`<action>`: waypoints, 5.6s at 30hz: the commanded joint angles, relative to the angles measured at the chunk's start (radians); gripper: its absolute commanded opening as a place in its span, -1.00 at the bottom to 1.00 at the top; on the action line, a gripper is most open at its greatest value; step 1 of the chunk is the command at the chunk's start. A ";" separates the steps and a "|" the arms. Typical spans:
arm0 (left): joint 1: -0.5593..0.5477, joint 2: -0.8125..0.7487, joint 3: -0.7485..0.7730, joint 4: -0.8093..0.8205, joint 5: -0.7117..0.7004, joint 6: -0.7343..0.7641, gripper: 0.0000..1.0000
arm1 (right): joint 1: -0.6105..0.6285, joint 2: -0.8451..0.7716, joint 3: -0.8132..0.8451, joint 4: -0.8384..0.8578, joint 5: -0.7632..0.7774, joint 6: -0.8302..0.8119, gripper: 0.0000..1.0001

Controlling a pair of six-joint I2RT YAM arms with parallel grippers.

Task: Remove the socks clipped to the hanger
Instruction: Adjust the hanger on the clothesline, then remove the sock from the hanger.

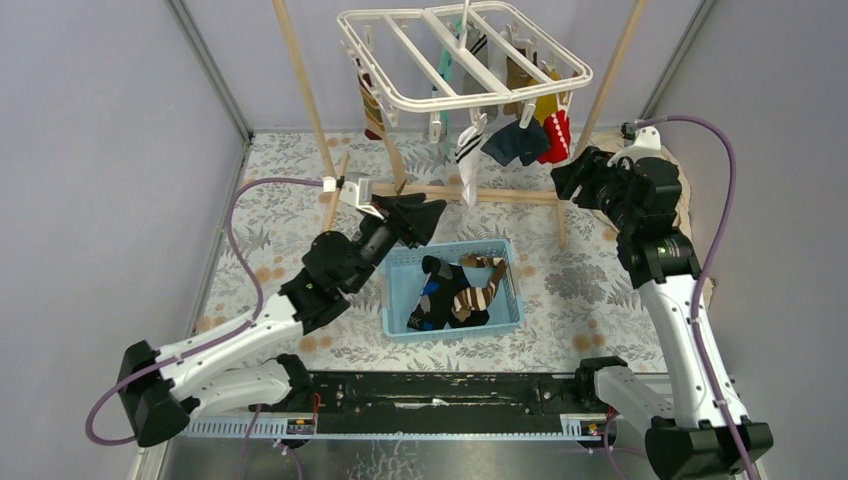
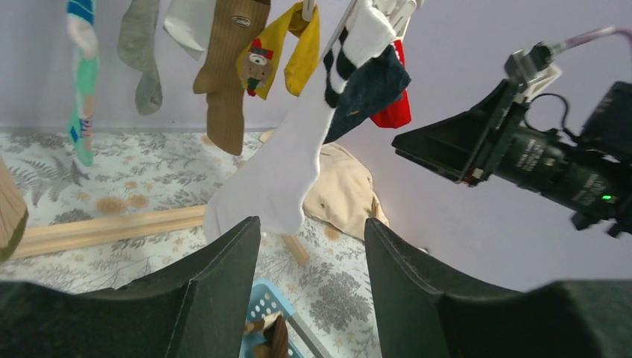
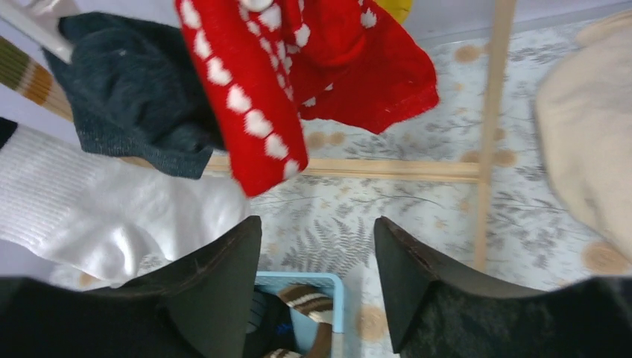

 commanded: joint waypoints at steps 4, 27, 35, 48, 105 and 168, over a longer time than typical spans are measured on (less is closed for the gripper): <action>-0.001 -0.163 -0.019 -0.269 -0.002 -0.077 0.23 | -0.088 0.056 -0.121 0.443 -0.424 0.190 0.11; -0.002 -0.230 0.009 -0.391 0.075 -0.100 0.24 | -0.087 0.272 -0.171 0.862 -0.471 0.294 0.29; -0.002 -0.232 0.026 -0.415 0.077 -0.094 0.24 | -0.088 0.272 -0.265 1.029 -0.413 0.268 0.23; -0.002 -0.237 0.053 -0.462 0.087 -0.095 0.23 | -0.087 0.348 -0.230 1.148 -0.443 0.278 -0.35; -0.140 -0.260 0.226 -0.665 0.062 -0.173 0.20 | 0.677 0.442 0.462 0.069 0.214 -0.209 -1.00; -0.100 -0.120 0.185 -0.451 -0.098 0.095 0.68 | 0.752 0.298 0.331 0.074 0.111 -0.045 -1.00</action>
